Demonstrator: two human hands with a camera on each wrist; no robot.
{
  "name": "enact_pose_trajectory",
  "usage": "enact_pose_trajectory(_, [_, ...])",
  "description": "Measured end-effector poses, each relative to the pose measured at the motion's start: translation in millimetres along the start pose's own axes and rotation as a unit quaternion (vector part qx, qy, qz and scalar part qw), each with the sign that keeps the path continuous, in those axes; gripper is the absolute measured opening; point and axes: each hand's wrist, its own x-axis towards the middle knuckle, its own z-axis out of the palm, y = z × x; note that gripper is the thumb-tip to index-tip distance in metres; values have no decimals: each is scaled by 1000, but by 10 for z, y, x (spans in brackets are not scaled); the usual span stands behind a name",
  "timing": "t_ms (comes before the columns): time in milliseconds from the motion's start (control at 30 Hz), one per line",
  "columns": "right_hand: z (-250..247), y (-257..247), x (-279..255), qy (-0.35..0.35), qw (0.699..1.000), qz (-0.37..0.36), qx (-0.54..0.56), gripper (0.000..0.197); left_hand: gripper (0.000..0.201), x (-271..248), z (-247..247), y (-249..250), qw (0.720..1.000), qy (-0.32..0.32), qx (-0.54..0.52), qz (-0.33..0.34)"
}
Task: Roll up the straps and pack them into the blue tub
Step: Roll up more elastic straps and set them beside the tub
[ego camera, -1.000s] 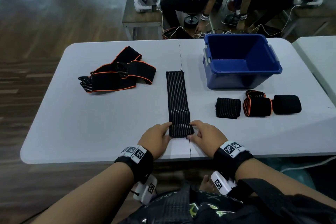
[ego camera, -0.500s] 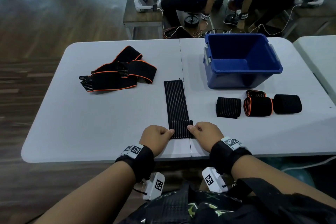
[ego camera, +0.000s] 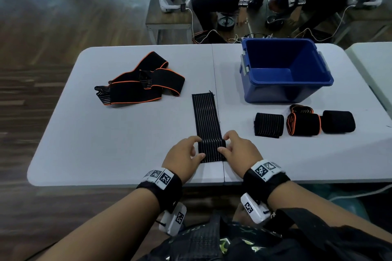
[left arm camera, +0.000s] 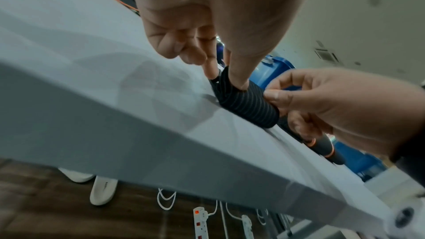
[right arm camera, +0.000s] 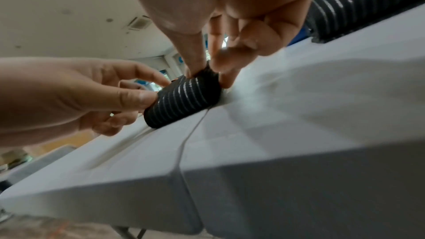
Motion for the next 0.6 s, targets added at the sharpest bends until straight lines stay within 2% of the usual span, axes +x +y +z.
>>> enact_pose_trajectory(100, [5,-20,-14,-16,999,-21,-29,44,48,3,33,-32,999,-22,44,16])
enact_pose_trajectory(200, [23,20,-51,-67,996,-26,-54,70,71,-18,14,-91,994,-66,81,24])
enact_pose_trajectory(300, [36,62,-57,-83,994,-28,-64,70,80,-23,12,-120,990,-91,106,24])
enact_pose_trajectory(500, [15,113,-25,-67,997,-12,41,59,62,-14,11,-77,996,-82,35,-4])
enact_pose_trajectory(600, [-12,84,-21,-50,995,6,84,43,31,0,-25,-17,997,-79,9,-8])
